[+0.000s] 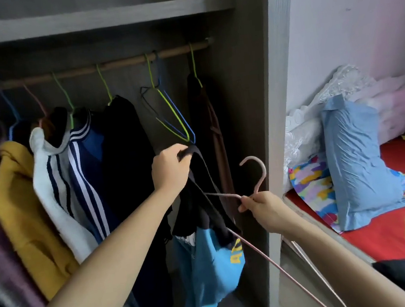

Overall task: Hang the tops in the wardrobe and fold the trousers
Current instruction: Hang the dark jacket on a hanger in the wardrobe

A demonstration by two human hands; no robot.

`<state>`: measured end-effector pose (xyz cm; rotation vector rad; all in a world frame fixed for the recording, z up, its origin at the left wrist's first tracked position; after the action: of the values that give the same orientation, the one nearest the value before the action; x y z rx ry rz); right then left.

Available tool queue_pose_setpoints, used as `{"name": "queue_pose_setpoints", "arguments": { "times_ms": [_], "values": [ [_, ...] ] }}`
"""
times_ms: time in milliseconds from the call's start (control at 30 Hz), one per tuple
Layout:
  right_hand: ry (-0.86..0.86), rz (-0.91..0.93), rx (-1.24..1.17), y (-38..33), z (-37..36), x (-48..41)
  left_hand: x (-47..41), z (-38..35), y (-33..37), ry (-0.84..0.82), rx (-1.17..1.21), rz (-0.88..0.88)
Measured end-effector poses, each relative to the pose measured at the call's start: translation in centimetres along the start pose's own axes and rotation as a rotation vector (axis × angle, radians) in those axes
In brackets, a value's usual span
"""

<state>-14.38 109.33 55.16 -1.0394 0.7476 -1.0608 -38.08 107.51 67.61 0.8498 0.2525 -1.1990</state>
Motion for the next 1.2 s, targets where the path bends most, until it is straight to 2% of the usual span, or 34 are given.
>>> {"name": "queue_pose_setpoints", "arguments": {
  "times_ms": [67,200,267,333,400,467,567,667,767,833,900,933,1033,1133,1200],
  "values": [
    [-0.063,-0.017,-0.147,-0.6,-0.8,-0.1,0.6,-0.6,0.1,-0.03,0.039,-0.01],
    [0.121,0.104,-0.419,-2.5,0.4,-1.4,1.5,-1.6,0.9,-0.149,0.152,-0.067],
    [0.145,0.093,-0.363,-2.1,-0.5,-1.7,1.7,-1.1,1.5,-0.152,0.2,-0.082],
    [0.072,-0.003,-0.185,-0.7,-2.5,-2.3,1.8,-0.3,1.7,-0.131,0.263,-0.053],
    [0.031,-0.097,-0.146,0.2,-3.5,-3.0,2.2,-0.2,1.7,-0.199,0.316,-0.044],
    [0.118,-0.03,-0.217,-0.9,-2.9,-3.8,3.3,-0.6,1.8,-0.315,0.256,-0.12],
    [0.287,0.077,-0.528,-2.0,-1.7,-3.9,5.2,-1.2,1.2,-0.464,0.097,-0.244],
    [0.213,0.117,-0.551,-3.3,-2.3,-3.9,6.8,-1.5,0.2,-0.589,0.041,-0.275],
    [0.128,0.232,-0.492,-5.8,-2.2,-3.6,7.4,-1.8,-0.9,-0.723,-0.145,-0.328],
    [0.056,0.27,-0.55,-6.8,-2.2,-3.1,6.0,-0.7,-1.4,-0.585,-0.191,-0.341],
    [0.001,0.284,-0.586,-7.3,-2.4,-2.6,4.3,1.9,-1.0,-0.267,-0.226,-0.388],
    [-0.014,0.305,-0.582,-7.6,-2.5,-2.3,3.9,2.5,-0.4,-0.171,-0.284,-0.438],
    [-0.074,0.357,-0.573,-8.6,-2.5,-1.8,3.1,2.2,1.2,-0.111,-0.421,-0.585],
    [-0.124,0.416,-0.482,-9.2,-2.1,-1.5,1.8,3.5,2.4,0.007,-0.36,-0.665],
    [-0.145,0.424,-0.437,-9.1,-1.4,-1.6,1.2,3.0,2.4,-0.117,-0.27,-0.655]
  ]
}}
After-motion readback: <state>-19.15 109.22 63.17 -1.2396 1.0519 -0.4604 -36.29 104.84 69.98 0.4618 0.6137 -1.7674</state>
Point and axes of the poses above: each hand's wrist, its own x-axis away from the middle knuckle, its own z-axis out of the back of the hand, y = z × x, the point moved 9 cm from there along -x, towards the middle knuckle, and after that the axes turned 13 degrees about -x, right-handed, at the moved point
